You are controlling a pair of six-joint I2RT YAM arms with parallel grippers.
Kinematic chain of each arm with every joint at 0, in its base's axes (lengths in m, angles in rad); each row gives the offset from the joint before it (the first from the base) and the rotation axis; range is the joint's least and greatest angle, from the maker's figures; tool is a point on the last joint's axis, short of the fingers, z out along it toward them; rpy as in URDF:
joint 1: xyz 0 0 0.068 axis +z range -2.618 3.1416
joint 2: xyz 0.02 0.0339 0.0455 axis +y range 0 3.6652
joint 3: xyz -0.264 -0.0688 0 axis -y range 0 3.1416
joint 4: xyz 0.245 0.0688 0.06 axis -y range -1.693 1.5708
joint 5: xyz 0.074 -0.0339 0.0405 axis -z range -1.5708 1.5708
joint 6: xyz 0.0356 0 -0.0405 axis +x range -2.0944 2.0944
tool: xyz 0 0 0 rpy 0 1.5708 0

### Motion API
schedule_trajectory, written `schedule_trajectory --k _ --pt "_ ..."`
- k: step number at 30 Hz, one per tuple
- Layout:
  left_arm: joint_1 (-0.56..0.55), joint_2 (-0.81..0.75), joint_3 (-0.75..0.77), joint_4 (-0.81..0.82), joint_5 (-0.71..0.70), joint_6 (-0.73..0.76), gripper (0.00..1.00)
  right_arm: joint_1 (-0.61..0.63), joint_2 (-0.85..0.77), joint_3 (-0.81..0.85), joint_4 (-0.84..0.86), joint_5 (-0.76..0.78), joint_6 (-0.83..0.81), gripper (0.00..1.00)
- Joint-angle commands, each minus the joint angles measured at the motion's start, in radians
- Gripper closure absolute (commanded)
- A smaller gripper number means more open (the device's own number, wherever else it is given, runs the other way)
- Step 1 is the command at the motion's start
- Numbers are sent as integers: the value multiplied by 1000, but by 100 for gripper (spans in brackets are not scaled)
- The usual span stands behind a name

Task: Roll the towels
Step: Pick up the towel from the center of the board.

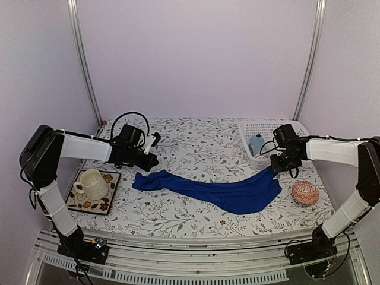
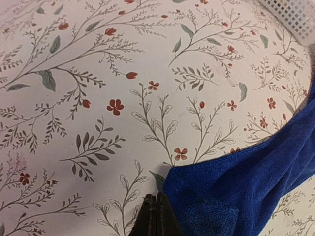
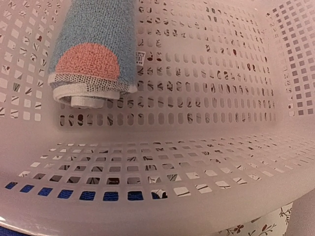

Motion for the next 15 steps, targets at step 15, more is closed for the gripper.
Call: schedule_trajectory --k 15 --pt "6 2 31 50 -53 -43 100 -101 285 333 40 41 -83 97"
